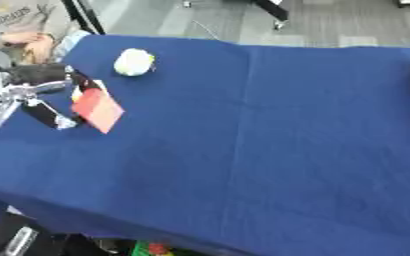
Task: Pick up the objects with one hand, pass them to the other hand, and then place them into the box on the other side of the table.
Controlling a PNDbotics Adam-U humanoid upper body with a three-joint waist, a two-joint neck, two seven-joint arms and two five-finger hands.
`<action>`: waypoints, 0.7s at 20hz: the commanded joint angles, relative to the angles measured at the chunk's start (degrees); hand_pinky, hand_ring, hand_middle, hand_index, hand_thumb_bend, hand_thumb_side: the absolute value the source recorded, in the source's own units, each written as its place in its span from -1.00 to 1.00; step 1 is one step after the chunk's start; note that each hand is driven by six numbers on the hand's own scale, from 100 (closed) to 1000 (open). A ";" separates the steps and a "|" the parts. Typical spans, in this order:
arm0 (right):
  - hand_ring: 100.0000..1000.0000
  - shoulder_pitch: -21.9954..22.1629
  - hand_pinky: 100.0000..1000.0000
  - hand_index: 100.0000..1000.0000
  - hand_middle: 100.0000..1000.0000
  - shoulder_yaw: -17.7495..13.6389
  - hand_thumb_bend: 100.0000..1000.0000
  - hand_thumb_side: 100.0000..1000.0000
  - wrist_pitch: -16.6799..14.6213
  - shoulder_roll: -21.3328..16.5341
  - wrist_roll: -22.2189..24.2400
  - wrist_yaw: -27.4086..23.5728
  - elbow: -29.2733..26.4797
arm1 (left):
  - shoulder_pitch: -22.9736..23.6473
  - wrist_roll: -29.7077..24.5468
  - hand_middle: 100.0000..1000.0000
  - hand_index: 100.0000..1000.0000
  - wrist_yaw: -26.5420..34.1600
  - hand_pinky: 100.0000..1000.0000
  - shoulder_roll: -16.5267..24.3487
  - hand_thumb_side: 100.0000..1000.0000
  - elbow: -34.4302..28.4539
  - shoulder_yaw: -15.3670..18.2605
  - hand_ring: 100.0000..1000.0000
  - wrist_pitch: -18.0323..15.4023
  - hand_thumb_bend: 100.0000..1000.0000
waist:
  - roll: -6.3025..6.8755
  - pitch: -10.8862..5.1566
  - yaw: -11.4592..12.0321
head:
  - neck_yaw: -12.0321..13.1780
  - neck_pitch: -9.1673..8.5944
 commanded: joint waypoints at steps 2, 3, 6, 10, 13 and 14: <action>0.68 -0.64 0.84 1.00 0.62 0.37 -1.00 0.02 -0.57 -0.64 0.49 -0.32 -1.24 | 0.37 -1.73 0.03 0.36 10.95 0.59 1.64 -0.64 -8.93 3.43 0.21 2.62 -1.00 | -0.25 -1.07 0.32 | -1.31 -0.14; 0.68 -0.75 0.84 1.00 0.62 0.56 -1.00 0.01 -0.71 -0.65 0.62 -0.33 -1.24 | 0.52 -2.38 0.02 0.35 13.63 0.58 0.67 -0.58 -10.96 3.76 0.20 3.38 -1.00 | -0.37 -1.12 0.39 | -1.85 -0.10; 0.67 -1.49 0.83 1.00 0.62 1.56 -1.00 -0.04 -1.66 -1.44 1.31 0.00 -1.24 | 0.52 -5.69 0.02 0.34 20.77 0.56 -2.86 -0.47 -16.79 4.25 0.19 6.23 -1.00 | -0.95 -1.33 0.51 | -3.67 0.14; 0.66 -3.64 0.81 1.00 0.61 3.95 -1.00 -0.11 -3.82 -3.69 2.74 0.45 -1.24 | -0.58 -11.21 0.01 0.34 26.19 0.55 -8.16 -0.35 -21.87 3.70 0.18 10.52 -1.00 | -1.64 -1.53 0.72 | -5.01 0.54; 0.65 -6.18 0.78 1.00 0.61 6.54 -1.00 -0.17 -6.32 -6.34 4.51 1.12 -1.24 | -1.84 -15.07 0.00 0.33 28.50 0.54 -11.23 -0.30 -23.39 2.23 0.18 13.04 -1.00 | -2.06 -1.50 0.85 | -5.48 0.86; 0.65 -7.21 0.77 1.00 0.60 7.48 -1.00 -0.22 -7.27 -7.28 5.11 1.43 -1.24 | -2.28 -16.24 0.00 0.33 28.74 0.54 -11.87 -0.29 -23.67 1.60 0.18 13.62 -1.00 | -2.19 -1.46 0.89 | -5.57 0.89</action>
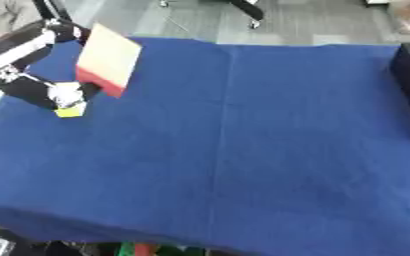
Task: Pick up the objects with one hand, pass them to the other hand, and then place them into the box on the other side of the table.
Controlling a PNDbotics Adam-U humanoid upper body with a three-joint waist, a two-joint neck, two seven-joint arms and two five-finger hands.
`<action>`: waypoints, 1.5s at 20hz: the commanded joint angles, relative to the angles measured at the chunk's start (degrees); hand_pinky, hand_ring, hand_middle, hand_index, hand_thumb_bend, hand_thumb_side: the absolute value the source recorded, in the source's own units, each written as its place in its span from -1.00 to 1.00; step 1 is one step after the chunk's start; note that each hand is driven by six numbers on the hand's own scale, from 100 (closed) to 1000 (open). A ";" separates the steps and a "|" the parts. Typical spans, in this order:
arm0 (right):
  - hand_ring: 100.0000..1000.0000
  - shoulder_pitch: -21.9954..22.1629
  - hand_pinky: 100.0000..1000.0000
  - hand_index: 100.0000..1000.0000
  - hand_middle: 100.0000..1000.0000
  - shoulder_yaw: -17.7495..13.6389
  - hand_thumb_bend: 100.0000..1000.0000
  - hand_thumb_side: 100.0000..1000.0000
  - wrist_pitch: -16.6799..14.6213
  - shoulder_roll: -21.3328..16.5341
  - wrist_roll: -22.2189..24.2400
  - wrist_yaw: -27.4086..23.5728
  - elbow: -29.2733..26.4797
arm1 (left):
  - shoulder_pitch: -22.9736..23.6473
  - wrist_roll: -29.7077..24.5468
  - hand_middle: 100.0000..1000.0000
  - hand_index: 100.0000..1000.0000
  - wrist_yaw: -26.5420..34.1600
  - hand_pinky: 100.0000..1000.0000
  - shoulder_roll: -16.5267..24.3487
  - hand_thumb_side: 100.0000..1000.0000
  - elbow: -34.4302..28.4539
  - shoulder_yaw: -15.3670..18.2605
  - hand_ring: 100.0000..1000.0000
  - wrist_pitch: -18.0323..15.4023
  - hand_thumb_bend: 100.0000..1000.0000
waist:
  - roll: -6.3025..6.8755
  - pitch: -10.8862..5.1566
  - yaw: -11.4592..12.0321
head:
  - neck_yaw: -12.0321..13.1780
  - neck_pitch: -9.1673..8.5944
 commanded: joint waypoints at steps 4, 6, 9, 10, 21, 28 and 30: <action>0.64 -6.16 0.72 0.92 0.60 5.88 -1.00 -0.73 -6.10 -6.98 4.27 2.80 -1.23 | -3.20 -6.49 0.01 0.34 1.19 0.54 -1.55 -0.30 -2.50 -3.55 0.18 2.65 -1.00 | -0.48 -0.82 0.34 | -0.61 0.34; 0.63 -8.45 0.70 0.88 0.60 8.17 -1.00 -0.93 -8.46 -8.62 6.18 4.09 -1.23 | -4.02 -8.08 0.01 0.34 0.68 0.54 -1.60 -0.30 -2.57 -5.42 0.19 2.49 -1.00 | -0.55 -0.80 0.46 | -0.61 0.34; 0.62 -11.96 0.68 0.82 0.60 11.38 -1.00 -1.00 -11.80 -10.58 8.81 5.45 -1.23 | -5.38 -10.28 0.01 0.34 0.20 0.54 -1.73 -0.30 -2.10 -8.16 0.19 2.11 -1.00 | -0.60 -0.83 0.66 | -0.61 0.34; 0.62 -13.08 0.67 0.81 0.60 12.34 -1.00 -1.00 -12.86 -11.17 9.73 5.97 -1.23 | -5.88 -11.01 0.02 0.34 0.16 0.54 -1.70 -0.31 -1.88 -9.12 0.19 1.91 -1.00 | -0.63 -0.84 0.69 | -0.62 0.34; 0.68 -24.19 0.68 0.76 0.68 22.20 -1.00 -1.00 -22.45 -15.75 19.08 6.89 -1.23 | -12.16 -15.38 0.04 0.37 -3.78 0.56 -0.17 -0.35 1.50 -17.76 0.22 -2.41 -1.00 | -0.82 -0.40 0.86 | -0.52 0.34; 0.71 -29.32 0.70 0.75 0.73 26.28 -1.00 -0.99 -26.37 -14.65 24.50 7.36 -1.23 | -15.64 -16.02 0.06 0.39 -6.63 0.57 -0.62 -0.31 3.95 -21.71 0.24 -4.74 -1.00 | -0.93 0.02 0.87 | -0.36 0.34; 0.70 -30.43 0.70 0.74 0.73 27.13 -0.96 -0.95 -27.26 -14.22 25.94 7.83 -1.23 | -16.60 -16.03 0.06 0.39 -7.61 0.57 -0.80 -0.30 4.89 -22.78 0.24 -5.33 -1.00 | -0.99 0.14 0.89 | -0.29 0.34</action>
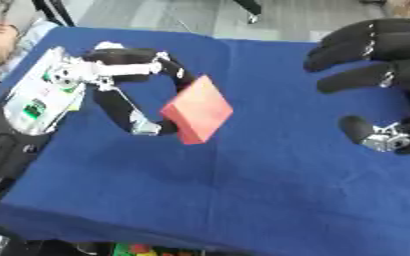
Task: Pick up the objects with one hand, pass them to the other hand, and then place them into the box on the other side of the table.
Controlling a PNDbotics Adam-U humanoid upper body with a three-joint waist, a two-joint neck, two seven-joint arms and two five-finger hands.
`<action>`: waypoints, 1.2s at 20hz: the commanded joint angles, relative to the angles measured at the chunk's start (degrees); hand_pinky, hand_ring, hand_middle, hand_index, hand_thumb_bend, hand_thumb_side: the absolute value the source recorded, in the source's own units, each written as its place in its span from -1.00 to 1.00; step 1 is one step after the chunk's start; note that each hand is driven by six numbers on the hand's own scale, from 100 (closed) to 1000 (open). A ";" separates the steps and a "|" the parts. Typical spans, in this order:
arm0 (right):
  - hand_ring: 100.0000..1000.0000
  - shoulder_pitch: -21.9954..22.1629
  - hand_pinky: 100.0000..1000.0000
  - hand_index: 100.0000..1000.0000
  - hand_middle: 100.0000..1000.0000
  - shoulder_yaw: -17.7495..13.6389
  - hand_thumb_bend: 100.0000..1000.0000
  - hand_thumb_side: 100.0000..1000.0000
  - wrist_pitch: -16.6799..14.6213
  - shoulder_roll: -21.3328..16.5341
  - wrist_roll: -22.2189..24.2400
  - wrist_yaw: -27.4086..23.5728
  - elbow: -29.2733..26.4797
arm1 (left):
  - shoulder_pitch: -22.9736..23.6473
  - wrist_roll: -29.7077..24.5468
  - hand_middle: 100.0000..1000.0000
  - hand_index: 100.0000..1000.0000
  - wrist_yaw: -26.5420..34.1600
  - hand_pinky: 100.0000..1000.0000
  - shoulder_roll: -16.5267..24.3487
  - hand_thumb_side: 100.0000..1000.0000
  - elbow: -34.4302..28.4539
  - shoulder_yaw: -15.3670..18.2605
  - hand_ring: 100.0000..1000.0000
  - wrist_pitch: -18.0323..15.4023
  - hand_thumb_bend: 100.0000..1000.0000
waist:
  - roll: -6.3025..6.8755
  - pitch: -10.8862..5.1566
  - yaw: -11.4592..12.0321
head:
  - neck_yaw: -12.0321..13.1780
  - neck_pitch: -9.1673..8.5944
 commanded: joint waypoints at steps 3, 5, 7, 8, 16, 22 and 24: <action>0.70 -3.18 0.68 0.71 0.74 1.50 -0.76 -0.86 -2.80 0.80 3.38 1.64 -1.16 | -3.16 -7.20 0.07 0.40 -2.31 0.57 0.94 -0.28 2.12 -2.10 0.24 -9.18 -1.00 | -0.17 -0.42 0.13 | 0.31 0.32; 0.70 -4.01 0.68 0.70 0.74 2.15 -0.74 -0.79 -3.51 1.44 4.07 2.42 -1.16 | -4.04 -7.20 0.08 0.40 -3.06 0.57 0.56 -0.26 3.11 -2.83 0.25 -9.90 -1.00 | -0.18 -0.33 0.19 | 0.29 0.32; 0.71 -4.78 0.67 0.69 0.76 2.87 -0.66 -0.74 -4.18 2.12 4.71 3.24 -1.15 | -4.87 -7.20 0.08 0.41 -3.80 0.57 0.13 -0.25 4.04 -3.55 0.25 -10.58 -1.00 | -0.17 -0.28 0.25 | 0.29 0.32; 0.71 -5.17 0.67 0.69 0.77 3.23 -0.62 -0.72 -4.54 2.50 5.01 3.68 -1.11 | -5.30 -7.20 0.08 0.41 -4.25 0.57 -0.08 -0.24 4.57 -3.93 0.26 -10.91 -0.99 | -0.15 -0.27 0.28 | 0.27 0.32; 0.75 -7.09 0.68 0.73 0.82 5.43 -0.52 -0.62 -6.66 6.09 7.01 7.99 1.08 | -7.48 -7.20 0.09 0.42 -7.89 0.57 -2.10 -0.23 9.09 -6.05 0.26 -13.52 -0.92 | 0.05 -0.48 0.43 | -0.31 0.32; 0.76 -7.62 0.68 0.75 0.84 6.67 -0.54 -0.57 -7.63 8.74 8.42 10.55 3.42 | -8.07 -7.20 0.08 0.41 -7.73 0.57 -3.20 -0.23 10.06 -6.57 0.25 -14.47 -0.93 | 0.03 -0.57 0.51 | -0.55 0.32; 0.77 -7.66 0.68 0.75 0.84 6.88 -0.54 -0.56 -7.89 9.41 8.91 11.76 4.50 | -8.24 -7.20 0.08 0.41 -7.64 0.57 -3.46 -0.23 9.94 -6.78 0.25 -14.56 -0.93 | 0.03 -0.59 0.54 | -0.59 0.32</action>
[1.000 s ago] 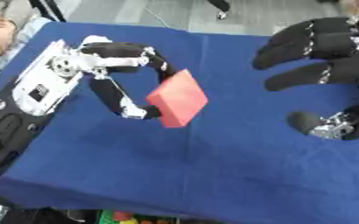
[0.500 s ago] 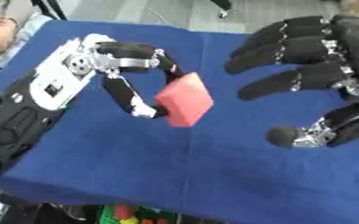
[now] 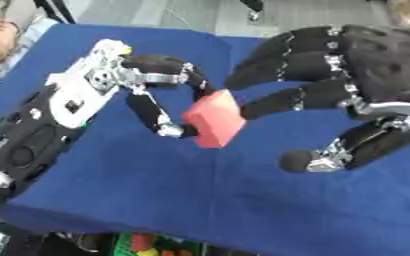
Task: Pick up the objects with one hand, pass them to the other hand, and then place them into the box on the other side of the table.
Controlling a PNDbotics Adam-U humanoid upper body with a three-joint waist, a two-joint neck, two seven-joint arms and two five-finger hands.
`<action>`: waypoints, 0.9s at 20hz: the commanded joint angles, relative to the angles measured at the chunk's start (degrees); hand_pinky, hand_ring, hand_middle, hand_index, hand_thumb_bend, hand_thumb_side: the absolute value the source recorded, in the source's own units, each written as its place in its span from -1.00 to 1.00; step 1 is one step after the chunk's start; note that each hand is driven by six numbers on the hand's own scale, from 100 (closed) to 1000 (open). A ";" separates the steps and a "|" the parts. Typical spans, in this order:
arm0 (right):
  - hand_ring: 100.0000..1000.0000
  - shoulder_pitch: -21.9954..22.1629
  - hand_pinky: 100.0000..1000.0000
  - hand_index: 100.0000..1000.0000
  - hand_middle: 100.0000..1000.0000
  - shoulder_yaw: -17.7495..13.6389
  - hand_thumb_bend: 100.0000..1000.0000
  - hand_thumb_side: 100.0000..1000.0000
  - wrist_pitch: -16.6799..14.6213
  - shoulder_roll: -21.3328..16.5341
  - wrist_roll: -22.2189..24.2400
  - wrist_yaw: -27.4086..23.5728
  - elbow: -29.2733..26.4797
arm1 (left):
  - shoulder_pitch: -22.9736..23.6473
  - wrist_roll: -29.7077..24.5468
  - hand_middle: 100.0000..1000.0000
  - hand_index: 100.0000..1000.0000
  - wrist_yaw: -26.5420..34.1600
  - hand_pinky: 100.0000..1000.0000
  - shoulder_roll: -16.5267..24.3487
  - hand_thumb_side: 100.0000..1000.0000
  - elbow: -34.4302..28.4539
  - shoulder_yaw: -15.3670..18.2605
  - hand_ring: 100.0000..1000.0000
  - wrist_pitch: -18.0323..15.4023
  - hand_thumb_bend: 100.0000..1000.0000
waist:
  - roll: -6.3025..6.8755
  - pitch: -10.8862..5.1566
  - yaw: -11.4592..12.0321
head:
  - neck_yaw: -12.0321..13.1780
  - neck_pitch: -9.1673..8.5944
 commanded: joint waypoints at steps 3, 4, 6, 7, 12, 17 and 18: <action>0.77 -0.93 0.68 0.76 0.85 -0.04 -0.54 -0.52 -8.45 1.30 8.71 3.66 2.66 | -1.70 -10.67 0.08 0.41 0.42 0.57 0.29 -0.23 -0.99 -0.06 0.25 -11.05 -0.95 | -0.02 -0.96 0.13 | -0.22 0.32; 0.77 -0.84 0.68 0.76 0.84 -0.02 -0.54 -0.52 -8.59 1.64 8.76 4.61 3.39 | -1.76 -10.67 0.08 0.41 0.51 0.57 0.23 -0.24 -1.15 -0.08 0.25 -10.99 -0.95 | -0.02 -0.96 0.15 | -0.24 0.32; 0.77 -0.73 0.68 0.76 0.84 0.07 -0.53 -0.50 -9.03 2.34 8.56 6.56 4.69 | -1.82 -10.67 0.08 0.41 0.62 0.57 0.11 -0.24 -1.35 -0.09 0.25 -10.83 -0.94 | -0.01 -0.96 0.16 | -0.28 0.32; 0.77 -0.71 0.68 0.76 0.84 0.12 -0.52 -0.50 -9.25 2.63 8.34 7.41 5.20 | -1.84 -10.67 0.08 0.41 0.67 0.57 0.05 -0.24 -1.42 -0.10 0.25 -10.78 -0.94 | -0.01 -0.96 0.17 | -0.31 0.32; 0.76 -0.75 0.66 0.76 0.83 0.69 -0.50 -0.47 -9.67 4.22 7.38 11.50 7.18 | -1.93 -10.67 0.08 0.41 1.03 0.57 -0.29 -0.24 -1.82 -0.32 0.25 -10.61 -0.94 | -0.01 -1.00 0.26 | -0.59 0.32; 0.75 -0.77 0.65 0.76 0.81 1.51 -0.48 -0.46 -9.69 4.94 6.19 14.58 8.51 | -2.11 -10.67 0.07 0.41 1.31 0.57 -0.50 -0.24 -2.05 -0.53 0.24 -10.47 -0.94 | -0.12 -1.09 0.38 | -0.67 0.32; 0.75 -0.78 0.65 0.75 0.81 1.65 -0.47 -0.46 -9.69 4.99 5.96 15.10 8.66 | -2.16 -10.67 0.07 0.41 1.37 0.57 -0.55 -0.24 -2.09 -0.53 0.24 -10.42 -0.94 | -0.15 -1.11 0.41 | -0.66 0.32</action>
